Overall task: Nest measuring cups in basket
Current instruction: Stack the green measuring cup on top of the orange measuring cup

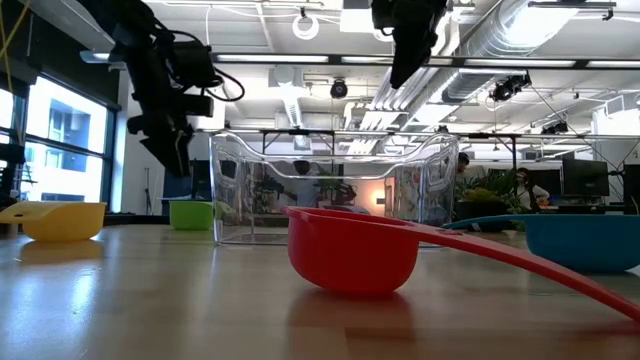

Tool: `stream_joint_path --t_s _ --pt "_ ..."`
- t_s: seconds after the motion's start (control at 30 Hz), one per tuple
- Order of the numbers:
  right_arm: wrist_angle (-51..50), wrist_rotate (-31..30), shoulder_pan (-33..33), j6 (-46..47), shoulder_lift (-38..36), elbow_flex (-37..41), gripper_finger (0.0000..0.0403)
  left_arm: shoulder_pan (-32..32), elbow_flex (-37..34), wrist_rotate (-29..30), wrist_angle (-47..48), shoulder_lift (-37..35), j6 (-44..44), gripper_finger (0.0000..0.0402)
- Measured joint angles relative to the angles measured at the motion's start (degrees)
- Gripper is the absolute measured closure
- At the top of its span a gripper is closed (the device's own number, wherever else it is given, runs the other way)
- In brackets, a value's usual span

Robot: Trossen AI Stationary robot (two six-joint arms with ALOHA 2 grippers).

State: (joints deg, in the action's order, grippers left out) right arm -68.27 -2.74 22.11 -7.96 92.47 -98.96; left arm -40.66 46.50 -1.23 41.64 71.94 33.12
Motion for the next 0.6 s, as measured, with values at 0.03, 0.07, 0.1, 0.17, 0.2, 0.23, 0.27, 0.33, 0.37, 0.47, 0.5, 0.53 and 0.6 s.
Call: stream_joint_path --t_s 0.03,0.07,0.1,0.17,0.2,0.23,0.27,0.33,0.37,0.47,0.5,0.53,0.6 --pt "-0.01 0.0 0.0 -0.03 0.0 0.0 0.0268 0.0 0.0 0.0 0.26 0.0 0.02 0.0169" --pt "0.0 0.0 0.0 -0.03 0.0 0.0 0.0268 0.0 -0.02 0.0 0.32 0.0 0.0 0.0169" --pt "-0.02 0.0 0.0 -0.05 0.0 0.0 0.0268 0.0 -0.02 0.0 0.34 0.0 -0.02 0.0169" --pt "0.0 0.0 0.0 -0.05 0.0 0.0 0.0268 0.0 -0.01 0.21 0.4 0.0 -0.01 0.0169" --pt "0.0 0.0 0.0 -0.05 0.0 0.0 0.0268 0.0 -0.02 0.26 0.4 0.09 0.04 0.0169" --pt "0.0 0.0 0.0 -0.05 0.0 0.0 0.0268 0.0 0.0 0.28 0.38 0.33 0.02 0.0169" --pt "0.0 0.0 0.0 -0.05 0.0 0.0 0.0268 0.0 -0.02 0.28 0.39 0.65 0.0 0.0169" --pt "0.0 0.0 0.0 -0.03 0.0 0.0 0.0268 0.0 -0.02 0.33 0.38 1.34 0.03 0.0169" --pt "0.0 0.0 0.0 -0.03 0.0 0.0 0.0268 0.04 -0.02 0.36 0.29 1.85 0.04 0.0169" --pt "0.0 0.0 0.0 -0.04 0.0 0.02 0.0268 0.24 -0.04 0.91 0.29 3.68 -0.06 0.0169" --pt "0.0 0.0 0.0 -0.03 0.0 0.02 0.0268 0.24 -0.03 0.99 0.24 4.22 -0.43 0.0169" --pt "0.0 0.0 0.0 -0.03 0.0 0.02 0.0268 0.25 -0.03 1.07 0.09 4.79 -0.93 0.0169" --pt "0.0 0.0 0.0 -0.03 0.0 0.02 0.0268 0.26 -0.04 1.09 -0.61 5.93 -1.37 0.0169"
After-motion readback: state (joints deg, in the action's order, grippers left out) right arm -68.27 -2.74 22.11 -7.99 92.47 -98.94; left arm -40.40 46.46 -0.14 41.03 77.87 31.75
